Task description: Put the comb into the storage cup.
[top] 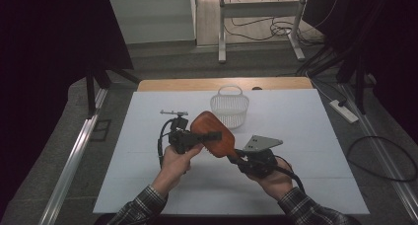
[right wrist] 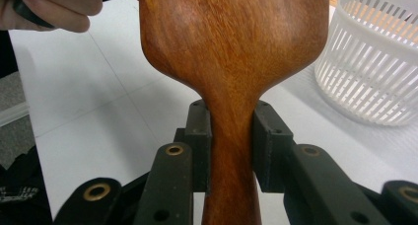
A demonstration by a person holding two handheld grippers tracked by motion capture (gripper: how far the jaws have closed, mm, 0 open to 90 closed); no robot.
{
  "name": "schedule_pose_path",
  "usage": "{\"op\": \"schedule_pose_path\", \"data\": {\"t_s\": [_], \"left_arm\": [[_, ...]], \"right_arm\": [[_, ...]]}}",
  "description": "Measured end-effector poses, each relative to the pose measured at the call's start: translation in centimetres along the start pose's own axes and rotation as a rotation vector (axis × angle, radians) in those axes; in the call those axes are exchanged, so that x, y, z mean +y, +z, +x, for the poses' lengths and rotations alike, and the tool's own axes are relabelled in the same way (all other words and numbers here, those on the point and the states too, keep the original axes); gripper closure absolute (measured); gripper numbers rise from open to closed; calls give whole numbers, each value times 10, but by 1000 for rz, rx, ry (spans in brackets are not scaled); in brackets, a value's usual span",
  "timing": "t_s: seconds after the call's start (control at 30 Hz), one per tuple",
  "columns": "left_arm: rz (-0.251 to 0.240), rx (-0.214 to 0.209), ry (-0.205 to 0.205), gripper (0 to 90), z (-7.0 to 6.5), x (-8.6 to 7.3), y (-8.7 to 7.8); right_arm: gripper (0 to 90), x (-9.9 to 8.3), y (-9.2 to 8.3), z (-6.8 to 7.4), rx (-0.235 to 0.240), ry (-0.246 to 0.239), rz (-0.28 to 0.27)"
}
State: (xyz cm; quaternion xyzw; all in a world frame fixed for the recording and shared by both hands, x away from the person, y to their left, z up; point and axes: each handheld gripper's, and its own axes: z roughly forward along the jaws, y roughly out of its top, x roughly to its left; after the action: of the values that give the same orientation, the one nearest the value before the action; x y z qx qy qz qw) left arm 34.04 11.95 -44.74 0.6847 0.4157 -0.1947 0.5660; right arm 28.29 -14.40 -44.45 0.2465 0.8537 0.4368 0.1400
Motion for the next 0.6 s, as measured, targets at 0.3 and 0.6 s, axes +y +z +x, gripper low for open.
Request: {"op": "schedule_pose_path", "data": {"t_s": [0.3,0.6], "left_arm": [[24,-40,35,538,-1,2,1],[34,0,96,542,-9,6,2]], "right_arm": [[720,-1,3,-1,-6,-20,18],[598,-1,5,-6,51,34,37]]}}
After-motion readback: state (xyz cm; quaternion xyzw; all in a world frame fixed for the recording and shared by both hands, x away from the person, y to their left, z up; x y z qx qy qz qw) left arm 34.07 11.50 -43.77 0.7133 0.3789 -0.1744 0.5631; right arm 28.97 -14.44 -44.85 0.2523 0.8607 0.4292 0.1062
